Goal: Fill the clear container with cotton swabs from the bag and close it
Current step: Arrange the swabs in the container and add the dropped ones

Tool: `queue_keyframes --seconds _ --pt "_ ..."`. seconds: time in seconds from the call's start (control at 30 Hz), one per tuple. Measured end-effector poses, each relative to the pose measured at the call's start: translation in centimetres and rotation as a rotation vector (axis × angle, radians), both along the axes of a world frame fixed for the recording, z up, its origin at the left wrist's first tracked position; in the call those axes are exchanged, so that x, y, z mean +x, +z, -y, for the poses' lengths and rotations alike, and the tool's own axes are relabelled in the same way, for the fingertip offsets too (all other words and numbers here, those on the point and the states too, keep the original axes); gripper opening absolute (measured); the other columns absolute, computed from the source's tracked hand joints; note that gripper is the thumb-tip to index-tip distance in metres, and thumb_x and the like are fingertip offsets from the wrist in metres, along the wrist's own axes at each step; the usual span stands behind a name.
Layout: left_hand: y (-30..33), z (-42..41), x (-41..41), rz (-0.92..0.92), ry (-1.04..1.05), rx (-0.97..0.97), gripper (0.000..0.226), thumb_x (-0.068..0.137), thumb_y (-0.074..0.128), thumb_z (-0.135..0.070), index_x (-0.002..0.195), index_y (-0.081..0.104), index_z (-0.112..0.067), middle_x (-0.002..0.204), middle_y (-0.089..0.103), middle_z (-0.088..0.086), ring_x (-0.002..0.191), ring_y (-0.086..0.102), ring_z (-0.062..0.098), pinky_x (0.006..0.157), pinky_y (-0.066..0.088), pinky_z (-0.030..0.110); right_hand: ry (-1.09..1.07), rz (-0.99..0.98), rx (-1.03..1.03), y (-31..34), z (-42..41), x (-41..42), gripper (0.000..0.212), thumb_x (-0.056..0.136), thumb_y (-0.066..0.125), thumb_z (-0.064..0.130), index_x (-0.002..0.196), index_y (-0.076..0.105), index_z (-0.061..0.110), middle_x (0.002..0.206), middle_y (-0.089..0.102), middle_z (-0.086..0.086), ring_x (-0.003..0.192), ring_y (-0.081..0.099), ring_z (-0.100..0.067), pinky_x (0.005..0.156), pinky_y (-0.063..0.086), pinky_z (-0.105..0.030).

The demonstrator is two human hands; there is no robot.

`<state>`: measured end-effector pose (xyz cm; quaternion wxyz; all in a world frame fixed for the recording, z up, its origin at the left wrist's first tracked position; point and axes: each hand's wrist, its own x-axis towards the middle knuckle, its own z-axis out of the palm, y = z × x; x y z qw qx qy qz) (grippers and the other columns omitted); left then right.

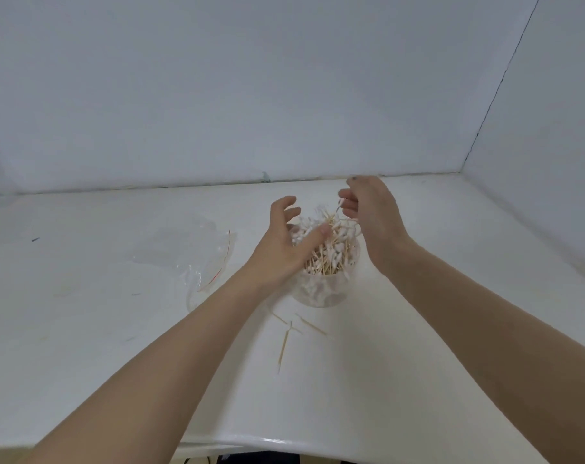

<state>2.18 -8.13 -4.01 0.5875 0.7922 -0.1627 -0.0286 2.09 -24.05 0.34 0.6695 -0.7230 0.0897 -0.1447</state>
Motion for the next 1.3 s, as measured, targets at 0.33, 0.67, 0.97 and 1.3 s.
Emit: queue_keyframes --seconds 0.33,0.67,0.97,1.3 --pt "2.4 1.1 1.6 -0.061 0.096 -0.036 0.036 0.097 0.066 -0.044 0.127 0.062 -0.025 0.099 0.075 -0.013 0.092 0.069 -0.001 0.066 0.052 0.01 0.23 -0.074 -0.252 1.2 0.2 0.3 0.036 0.105 0.038 0.041 0.126 0.059 0.02 0.123 0.063 0.003 0.118 0.058 -0.012 0.111 0.04 -0.038" --pt "2.8 0.8 1.1 -0.048 0.05 -0.024 0.037 0.104 0.053 -0.037 0.078 0.073 -0.02 0.084 0.076 -0.001 0.083 0.073 0.017 0.074 0.055 0.025 0.364 -0.121 -0.238 1.4 -0.5 -0.3 0.051 0.107 0.026 0.049 0.146 0.048 0.024 0.14 0.055 0.003 0.131 0.049 -0.012 0.113 0.033 -0.035" --pt "3.0 1.8 1.2 -0.113 0.112 -0.048 0.026 0.098 0.059 -0.031 0.087 0.074 -0.013 0.091 0.076 -0.005 0.085 0.067 0.014 0.076 0.051 0.033 0.184 -0.288 -0.093 -2.2 0.6 -1.1 0.055 0.106 0.025 0.052 0.126 0.064 0.019 0.12 0.069 0.001 0.113 0.064 -0.017 0.103 0.045 -0.038" --pt "1.5 0.8 0.4 -0.374 0.216 -0.361 0.051 0.103 0.043 -0.06 0.138 0.054 -0.025 0.133 0.064 -0.005 0.118 0.062 0.011 0.106 0.046 0.041 0.093 -0.234 0.263 -4.0 0.5 -2.1 0.047 0.104 0.033 0.053 0.124 0.063 0.023 0.128 0.067 0.0 0.122 0.062 -0.02 0.112 0.042 -0.044"
